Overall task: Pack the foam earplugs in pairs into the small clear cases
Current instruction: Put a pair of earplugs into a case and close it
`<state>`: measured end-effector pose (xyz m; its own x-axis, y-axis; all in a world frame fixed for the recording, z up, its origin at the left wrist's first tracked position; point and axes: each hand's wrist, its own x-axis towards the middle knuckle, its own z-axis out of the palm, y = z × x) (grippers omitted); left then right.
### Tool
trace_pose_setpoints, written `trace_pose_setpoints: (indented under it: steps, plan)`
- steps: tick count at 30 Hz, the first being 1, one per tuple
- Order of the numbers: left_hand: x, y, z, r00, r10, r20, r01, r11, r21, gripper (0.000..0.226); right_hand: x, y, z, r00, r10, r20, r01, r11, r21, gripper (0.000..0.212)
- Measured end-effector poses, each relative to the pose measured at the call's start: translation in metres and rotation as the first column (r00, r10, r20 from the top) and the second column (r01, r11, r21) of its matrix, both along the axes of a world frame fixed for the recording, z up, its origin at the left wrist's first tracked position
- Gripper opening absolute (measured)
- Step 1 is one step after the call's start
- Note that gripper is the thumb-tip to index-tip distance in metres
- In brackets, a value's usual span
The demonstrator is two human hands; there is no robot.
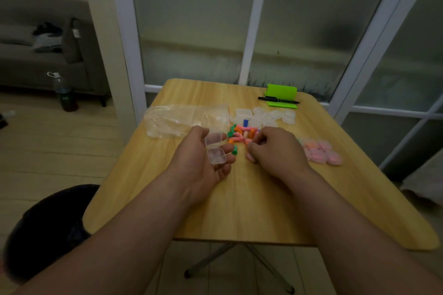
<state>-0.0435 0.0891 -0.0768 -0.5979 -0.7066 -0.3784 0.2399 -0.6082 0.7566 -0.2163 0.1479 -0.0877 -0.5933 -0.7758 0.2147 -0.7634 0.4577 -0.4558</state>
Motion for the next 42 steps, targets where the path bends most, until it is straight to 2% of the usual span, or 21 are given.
trace_pose_setpoints:
  steps: [5,12,14,18,23,27,35,38,42]
  plan:
    - [-0.001,0.002,0.001,1.000,-0.028,0.007,0.028,1.000,-0.005,0.045,0.004,-0.006,0.001,0.997,-0.025,-0.070,0.028,0.999,0.040,0.003]
    - [0.000,0.002,0.001,0.999,-0.046,0.026,0.046,0.999,-0.009,0.044,0.012,-0.009,0.001,0.987,-0.026,-0.162,0.035,0.998,0.052,0.011]
    - [0.000,0.002,0.001,0.998,-0.053,0.021,0.053,0.999,0.003,0.043,0.012,-0.003,0.005,0.993,-0.009,-0.121,0.011,1.000,0.022,0.014]
    - [-0.001,0.001,-0.002,0.998,-0.056,0.013,0.056,0.998,0.025,0.046,0.009,0.011,0.017,0.999,0.037,-0.039,-0.041,0.993,-0.110,0.006]
    - [-0.004,0.002,-0.004,0.995,-0.093,-0.048,0.094,0.995,0.034,0.047,0.030,0.029,0.031,0.979,0.202,-0.033,-0.204,0.943,-0.262,0.002]
    - [-0.006,0.005,-0.005,0.989,-0.118,-0.086,0.118,0.993,-0.002,0.049,0.054,0.031,0.025,0.929,0.345,-0.136,-0.364,0.920,-0.148,0.001]
    - [-0.008,0.006,-0.008,0.982,-0.152,-0.112,0.148,0.988,-0.040,0.045,0.054,0.033,0.020,0.879,0.430,-0.206,-0.449,0.892,-0.051,0.002]
    - [-0.008,0.005,-0.007,0.981,-0.155,-0.115,0.150,0.987,-0.049,0.043,0.049,0.032,0.019,0.894,0.420,-0.154,-0.436,0.896,-0.087,0.005]
    - [-0.005,0.000,-0.007,0.995,-0.052,-0.080,0.048,0.997,-0.055,0.043,0.029,0.024,0.017,0.966,0.232,-0.116,-0.253,0.943,-0.217,0.009]
